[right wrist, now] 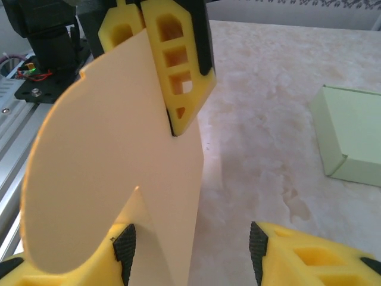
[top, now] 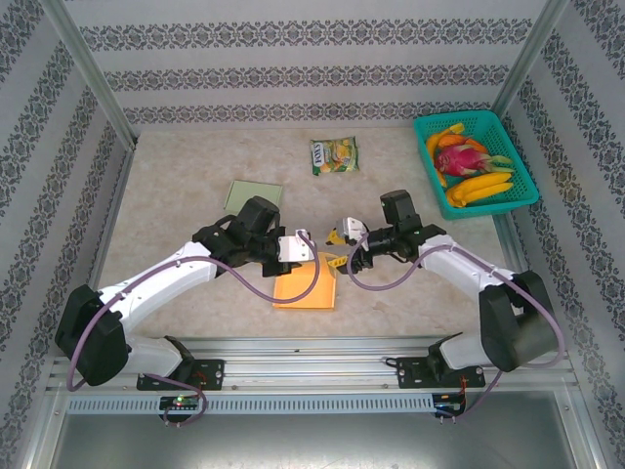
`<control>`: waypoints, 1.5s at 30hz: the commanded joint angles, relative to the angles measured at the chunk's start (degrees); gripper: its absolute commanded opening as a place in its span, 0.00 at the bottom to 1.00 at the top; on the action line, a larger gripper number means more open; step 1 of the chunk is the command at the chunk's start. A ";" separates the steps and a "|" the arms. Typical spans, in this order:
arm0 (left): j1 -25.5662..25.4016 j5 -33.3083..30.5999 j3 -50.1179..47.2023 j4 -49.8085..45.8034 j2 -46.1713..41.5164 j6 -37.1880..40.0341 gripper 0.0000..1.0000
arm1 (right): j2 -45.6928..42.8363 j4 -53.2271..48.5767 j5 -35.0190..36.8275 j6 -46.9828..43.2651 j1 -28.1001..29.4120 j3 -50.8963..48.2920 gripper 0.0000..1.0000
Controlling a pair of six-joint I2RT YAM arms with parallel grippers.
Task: Fold the paper box
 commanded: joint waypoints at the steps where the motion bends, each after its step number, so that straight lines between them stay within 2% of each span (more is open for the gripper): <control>1: -0.48 -0.63 2.14 8.46 -1.21 1.14 0.00 | -0.45 -4.03 -5.52 -5.35 -0.94 -0.48 0.58; 4: -0.14 -2.48 2.24 7.72 -1.21 1.82 0.00 | 0.57 -12.86 -6.19 -10.74 -1.38 2.59 0.58; 7: 0.27 -3.07 2.43 7.70 -1.14 1.96 0.00 | 0.59 -15.84 -6.65 -12.45 -1.51 3.31 0.61; 13: 0.58 -3.37 2.17 9.00 -0.87 1.28 0.00 | 0.34 -16.17 -5.67 -12.26 -0.96 3.23 0.62; 19: 0.45 2.69 0.35 10.05 -2.17 1.55 0.00 | -0.27 -12.91 -4.96 -10.25 -0.74 2.42 0.61; 22: 0.57 1.95 -0.08 9.67 -2.46 2.40 0.00 | -2.52 -12.85 -4.91 -9.33 -2.21 2.78 0.62; 28: 0.53 -0.30 0.63 8.13 -1.52 3.67 0.00 | -9.67 -17.23 -8.17 -7.89 -10.92 5.74 0.64; 33: 0.54 0.65 1.28 8.62 -1.04 3.64 0.00 | -11.26 -25.75 -1.96 -11.38 -15.05 9.07 0.66; 41: 0.51 3.05 0.05 10.43 -1.62 3.72 0.00 | -9.66 -22.43 2.95 -11.36 -13.13 8.67 0.65; 45: 0.50 3.20 -0.62 11.50 -2.04 3.47 0.00 | -7.92 -21.83 2.64 -12.14 -11.92 8.32 0.66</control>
